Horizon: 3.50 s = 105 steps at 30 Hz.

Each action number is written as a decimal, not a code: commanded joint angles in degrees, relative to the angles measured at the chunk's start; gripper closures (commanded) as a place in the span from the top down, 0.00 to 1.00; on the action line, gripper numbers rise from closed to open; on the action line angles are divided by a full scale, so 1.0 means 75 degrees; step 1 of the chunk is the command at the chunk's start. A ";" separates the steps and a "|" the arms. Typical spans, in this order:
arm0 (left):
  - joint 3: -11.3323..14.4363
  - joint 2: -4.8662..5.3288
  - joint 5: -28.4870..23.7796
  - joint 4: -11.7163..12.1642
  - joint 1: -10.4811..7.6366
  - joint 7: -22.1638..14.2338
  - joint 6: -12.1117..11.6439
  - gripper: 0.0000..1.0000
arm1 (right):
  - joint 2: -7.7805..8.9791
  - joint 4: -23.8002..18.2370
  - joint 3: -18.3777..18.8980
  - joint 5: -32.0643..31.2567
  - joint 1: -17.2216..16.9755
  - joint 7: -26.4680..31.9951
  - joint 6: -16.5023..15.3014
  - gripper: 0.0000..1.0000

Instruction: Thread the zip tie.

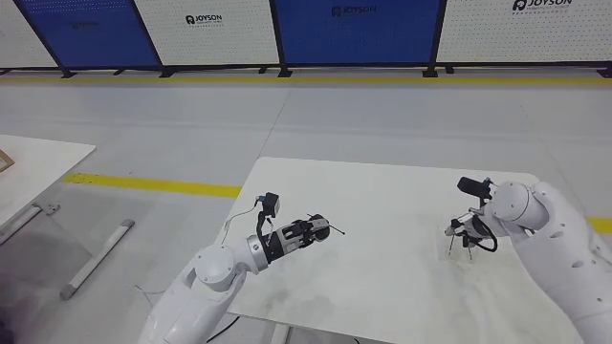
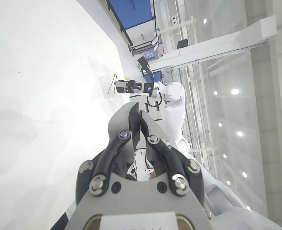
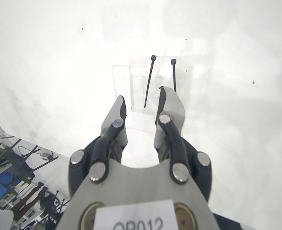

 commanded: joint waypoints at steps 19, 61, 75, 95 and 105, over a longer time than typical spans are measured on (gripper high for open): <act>0.0000 0.0000 0.0000 0.0000 0.0000 0.0000 0.0000 0.00 | -0.0359 0.0875 -0.0394 0.0020 0.0377 -0.0137 -0.0050 0.28; 0.0000 0.0000 0.0000 0.0000 0.0000 0.0000 0.0000 0.00 | -0.1022 0.2305 -0.0864 -0.0180 0.0991 -0.0304 -0.0332 0.00; 0.0000 0.0000 0.0000 0.0000 0.0000 0.0000 0.0000 0.00 | -0.0169 -0.0680 0.0659 -0.0649 -0.0434 -0.0529 0.0177 0.00; 0.0000 0.0000 0.0000 0.0000 0.0000 0.0000 0.0000 0.00 | 0.0112 -0.1806 0.1383 -0.0965 -0.1332 -0.0939 0.0177 0.00; 0.0000 0.0000 0.0000 0.0000 0.0000 0.0000 0.0000 0.00 | 0.0390 -0.4869 0.2910 -0.1239 -0.3572 -0.2903 0.0177 0.00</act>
